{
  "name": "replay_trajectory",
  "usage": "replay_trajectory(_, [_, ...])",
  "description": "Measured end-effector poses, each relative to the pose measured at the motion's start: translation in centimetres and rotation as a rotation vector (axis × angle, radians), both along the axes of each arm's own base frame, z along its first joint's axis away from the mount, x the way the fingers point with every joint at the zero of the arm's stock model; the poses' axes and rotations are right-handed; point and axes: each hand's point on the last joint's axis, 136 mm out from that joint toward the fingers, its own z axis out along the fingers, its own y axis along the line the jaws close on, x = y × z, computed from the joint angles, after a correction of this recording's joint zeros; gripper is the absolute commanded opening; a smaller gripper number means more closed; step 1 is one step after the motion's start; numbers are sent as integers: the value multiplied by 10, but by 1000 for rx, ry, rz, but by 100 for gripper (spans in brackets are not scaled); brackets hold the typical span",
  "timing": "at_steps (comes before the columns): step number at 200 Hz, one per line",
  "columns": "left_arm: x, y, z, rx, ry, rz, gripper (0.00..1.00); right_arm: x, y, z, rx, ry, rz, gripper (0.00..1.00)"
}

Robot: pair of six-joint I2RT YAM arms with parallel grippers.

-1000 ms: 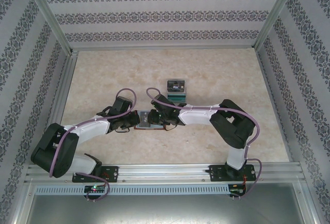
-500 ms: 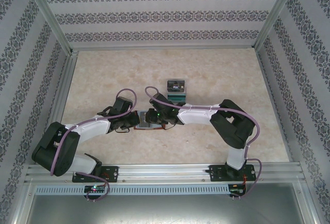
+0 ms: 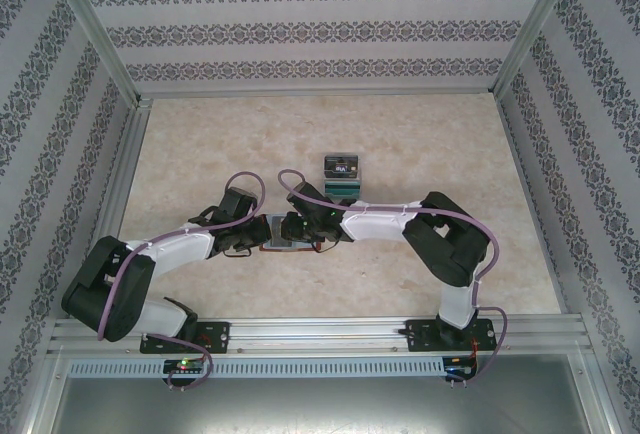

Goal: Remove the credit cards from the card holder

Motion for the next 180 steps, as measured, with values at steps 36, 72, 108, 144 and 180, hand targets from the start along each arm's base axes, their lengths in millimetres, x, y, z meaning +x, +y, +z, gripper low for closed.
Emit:
replay_trajectory(36, [0,0,0,0,0,0,0,0,-2,-2,-2,0,-3,25])
replay_trajectory(72, [0,0,0,0,1,0,0,-1,-4,2,0,-6,-5,25])
replay_trajectory(108, [0,0,-1,1,2,0,0,-1,-10,5,0,-8,-14,24])
replay_trajectory(144, [0,0,-1,1,2,-1,0,2,-16,1,-9,-1,-26,24])
replay_trajectory(180, [0,0,-1,1,2,0,0,2,-15,-3,-13,5,-26,24])
